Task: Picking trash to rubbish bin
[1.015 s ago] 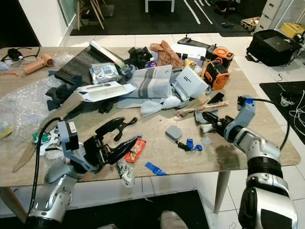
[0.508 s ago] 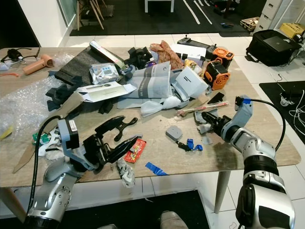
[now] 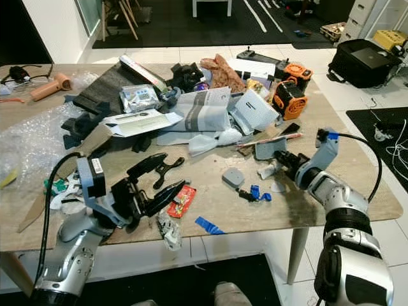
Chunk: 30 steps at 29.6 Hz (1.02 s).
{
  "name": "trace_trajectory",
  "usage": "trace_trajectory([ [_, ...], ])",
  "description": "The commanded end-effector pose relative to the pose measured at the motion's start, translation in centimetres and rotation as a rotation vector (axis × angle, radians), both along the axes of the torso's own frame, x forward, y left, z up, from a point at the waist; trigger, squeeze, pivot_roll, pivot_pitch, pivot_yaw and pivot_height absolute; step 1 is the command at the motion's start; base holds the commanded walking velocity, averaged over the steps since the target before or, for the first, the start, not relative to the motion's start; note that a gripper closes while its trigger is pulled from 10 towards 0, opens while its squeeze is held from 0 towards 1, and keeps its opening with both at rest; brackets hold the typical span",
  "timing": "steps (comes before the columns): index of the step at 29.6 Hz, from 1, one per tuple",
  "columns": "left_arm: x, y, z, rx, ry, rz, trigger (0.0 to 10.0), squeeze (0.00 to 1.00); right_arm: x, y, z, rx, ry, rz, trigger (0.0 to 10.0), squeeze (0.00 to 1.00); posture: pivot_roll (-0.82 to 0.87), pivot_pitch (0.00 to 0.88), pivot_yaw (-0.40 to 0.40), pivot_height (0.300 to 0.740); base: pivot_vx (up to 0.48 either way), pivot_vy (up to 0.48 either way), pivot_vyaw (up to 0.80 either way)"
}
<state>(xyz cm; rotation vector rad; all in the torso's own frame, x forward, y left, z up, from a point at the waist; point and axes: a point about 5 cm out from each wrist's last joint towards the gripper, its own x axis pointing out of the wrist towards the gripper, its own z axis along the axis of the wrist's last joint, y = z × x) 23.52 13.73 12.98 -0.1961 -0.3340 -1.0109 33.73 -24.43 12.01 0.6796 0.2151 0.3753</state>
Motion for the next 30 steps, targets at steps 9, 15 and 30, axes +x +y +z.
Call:
trace_trajectory([
  [9, 1.3, 1.3, 0.8, -0.063, -0.013, 0.159, 10.0, 0.0, -1.1, 2.7, 6.0, 0.164, -0.319, 0.261, 0.0, 0.0, -0.07, 0.0, -0.023, 0.74, 0.0, 0.0, 0.0],
  [15, 4.0, 2.1, 0.8, -0.109, 0.121, 0.409, 10.0, 0.0, -1.8, 4.8, 8.1, 0.194, -0.42, 0.336, 10.0, 0.0, -0.07, 0.0, -0.025, 0.74, 0.0, 0.0, 0.0],
  [30, 5.7, 2.3, -0.7, -0.119, 0.275, 0.669, 10.0, 0.0, -1.5, 9.6, 4.9, 0.003, -0.406, 0.253, 10.0, 0.0, -0.07, 0.0, -0.024, 0.74, 0.0, 0.0, 0.0],
])
